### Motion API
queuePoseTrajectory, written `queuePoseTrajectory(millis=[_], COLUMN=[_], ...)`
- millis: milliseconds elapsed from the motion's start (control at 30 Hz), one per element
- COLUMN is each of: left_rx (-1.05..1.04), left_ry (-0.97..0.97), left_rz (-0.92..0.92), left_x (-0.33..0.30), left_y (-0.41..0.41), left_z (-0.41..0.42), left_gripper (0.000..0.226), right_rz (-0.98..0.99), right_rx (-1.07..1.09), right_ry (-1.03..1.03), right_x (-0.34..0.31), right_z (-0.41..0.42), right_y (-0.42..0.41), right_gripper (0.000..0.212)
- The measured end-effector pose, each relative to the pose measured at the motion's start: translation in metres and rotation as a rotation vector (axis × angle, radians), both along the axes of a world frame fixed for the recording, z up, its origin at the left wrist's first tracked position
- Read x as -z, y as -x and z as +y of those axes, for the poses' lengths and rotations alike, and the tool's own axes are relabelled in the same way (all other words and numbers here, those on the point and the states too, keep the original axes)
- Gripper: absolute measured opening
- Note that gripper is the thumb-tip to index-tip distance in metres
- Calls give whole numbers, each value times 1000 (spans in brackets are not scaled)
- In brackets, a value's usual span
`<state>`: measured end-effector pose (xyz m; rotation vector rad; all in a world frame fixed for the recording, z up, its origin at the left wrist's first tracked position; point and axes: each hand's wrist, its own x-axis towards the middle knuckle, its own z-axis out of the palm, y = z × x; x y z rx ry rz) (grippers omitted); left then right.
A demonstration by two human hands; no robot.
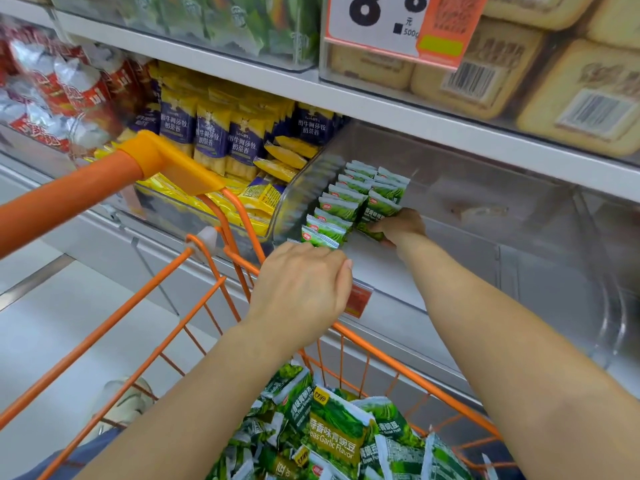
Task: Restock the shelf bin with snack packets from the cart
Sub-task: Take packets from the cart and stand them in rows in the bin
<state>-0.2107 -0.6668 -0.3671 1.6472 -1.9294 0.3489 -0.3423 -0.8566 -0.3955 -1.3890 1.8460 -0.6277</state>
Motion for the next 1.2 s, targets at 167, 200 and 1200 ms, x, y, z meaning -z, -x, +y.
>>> queuePoseTrajectory(millis=[167, 200, 1200], left_rx=[2, 5, 32], left_ry=[42, 47, 56], left_rz=[-13, -14, 16], left_x=[1, 1, 1], left_y=[0, 0, -2], left_z=[-1, -1, 1], left_gripper=[36, 35, 37], right_rz=[45, 38, -74], right_rx=[51, 53, 157], right_ry=[14, 2, 161], right_x=[3, 2, 8], right_z=[-2, 0, -9], right_y=[3, 2, -11], right_gripper=[62, 62, 48])
